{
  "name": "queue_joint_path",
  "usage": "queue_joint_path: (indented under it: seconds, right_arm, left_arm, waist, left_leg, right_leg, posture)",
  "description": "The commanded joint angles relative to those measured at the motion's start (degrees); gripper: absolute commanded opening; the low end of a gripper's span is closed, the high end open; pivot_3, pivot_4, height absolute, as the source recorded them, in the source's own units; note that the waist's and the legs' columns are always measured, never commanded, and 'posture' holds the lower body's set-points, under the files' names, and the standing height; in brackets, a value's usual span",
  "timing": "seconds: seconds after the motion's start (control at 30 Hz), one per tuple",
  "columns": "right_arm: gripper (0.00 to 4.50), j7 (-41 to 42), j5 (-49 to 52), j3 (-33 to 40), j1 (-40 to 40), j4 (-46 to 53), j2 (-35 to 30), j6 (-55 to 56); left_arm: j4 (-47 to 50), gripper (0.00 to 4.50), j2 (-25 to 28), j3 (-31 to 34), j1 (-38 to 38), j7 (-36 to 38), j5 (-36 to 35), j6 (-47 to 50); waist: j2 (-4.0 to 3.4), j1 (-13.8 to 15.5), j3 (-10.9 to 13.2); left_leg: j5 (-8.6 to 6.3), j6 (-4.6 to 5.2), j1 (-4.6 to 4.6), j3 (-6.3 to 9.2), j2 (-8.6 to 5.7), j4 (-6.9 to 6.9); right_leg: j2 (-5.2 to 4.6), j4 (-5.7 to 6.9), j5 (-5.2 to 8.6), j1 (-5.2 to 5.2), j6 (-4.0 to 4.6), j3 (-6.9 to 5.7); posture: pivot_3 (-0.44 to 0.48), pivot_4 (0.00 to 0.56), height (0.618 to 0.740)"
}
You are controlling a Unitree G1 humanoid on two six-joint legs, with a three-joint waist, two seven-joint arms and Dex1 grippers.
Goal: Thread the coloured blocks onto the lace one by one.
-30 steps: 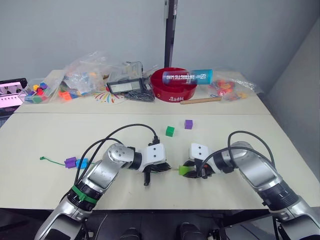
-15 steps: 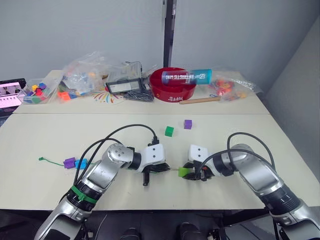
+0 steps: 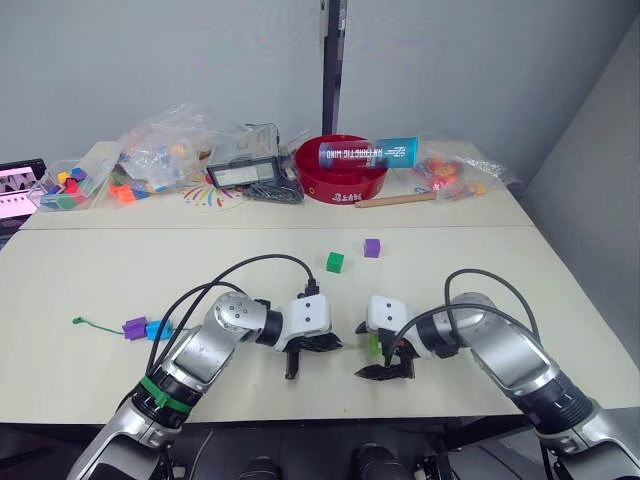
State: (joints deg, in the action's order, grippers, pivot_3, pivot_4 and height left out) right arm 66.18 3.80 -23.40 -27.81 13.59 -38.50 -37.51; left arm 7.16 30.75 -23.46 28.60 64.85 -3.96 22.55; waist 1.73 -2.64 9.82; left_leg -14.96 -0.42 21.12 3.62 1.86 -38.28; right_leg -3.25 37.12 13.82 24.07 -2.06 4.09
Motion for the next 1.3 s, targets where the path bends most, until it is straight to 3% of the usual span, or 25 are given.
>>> queue_joint_path:
  seconds: [0.03,0.33,0.6,1.0,1.3]
  right_arm:
    - [4.28,-1.6,2.2,2.7,3.2,0.1,0.4,1.9]
    - [4.28,-7.3,11.5,13.2,14.2,6.1,4.8,4.6]
    - [4.28,-9.7,13.9,18.4,19.9,6.9,4.4,8.2]
    - [4.28,-10.0,14.5,17.1,23.7,4.9,5.2,15.1]
    - [1.4,-12.1,12.8,16.2,22.4,2.4,6.7,19.0]
  left_arm:
    - [3.3,0.0,1.9,2.4,-0.6,0.7,-1.8,-0.2]
    - [6.4,0.0,4.6,7.9,-2.4,2.0,-8.5,2.1]
    - [5.9,0.0,5.5,8.0,-2.4,2.3,-9.3,1.5]
    - [4.2,0.0,5.4,7.8,-1.6,2.3,-9.2,0.3]
    - [3.4,0.0,5.9,8.1,-1.8,2.1,-8.8,-0.5]
  waist:
    - [0.0,0.1,0.0]
    - [0.0,0.4,0.0]
    - [0.0,0.2,0.0]
    - [0.0,0.2,0.0]
    - [0.0,0.2,0.0]
  left_leg:
    - [0.0,0.0,0.0,0.0,0.0,0.0]
    - [0.0,0.0,0.13,0.01,-0.02,0.0]
    - [0.0,0.0,0.11,0.0,-0.01,0.01]
    - [0.0,0.0,0.11,-0.01,-0.01,0.01]
    - [0.0,0.0,0.11,-0.01,-0.01,0.01]
  right_leg:
    - [0.0,0.0,0.0,0.0,0.0,0.0]
    - [-0.04,-0.05,0.01,0.08,-0.02,-0.01]
    - [-0.02,-0.04,0.02,0.08,-0.03,-0.01]
    - [-0.02,-0.05,0.02,0.07,-0.03,0.0]
    - [-0.02,-0.04,0.02,0.08,-0.03,0.0]
  posture:
    - [0.0,0.15,0.731]
    - [0.0,0.15,0.731]
    - [0.0,0.15,0.731]
    - [0.0,0.15,0.731]
    - [0.0,0.15,0.731]
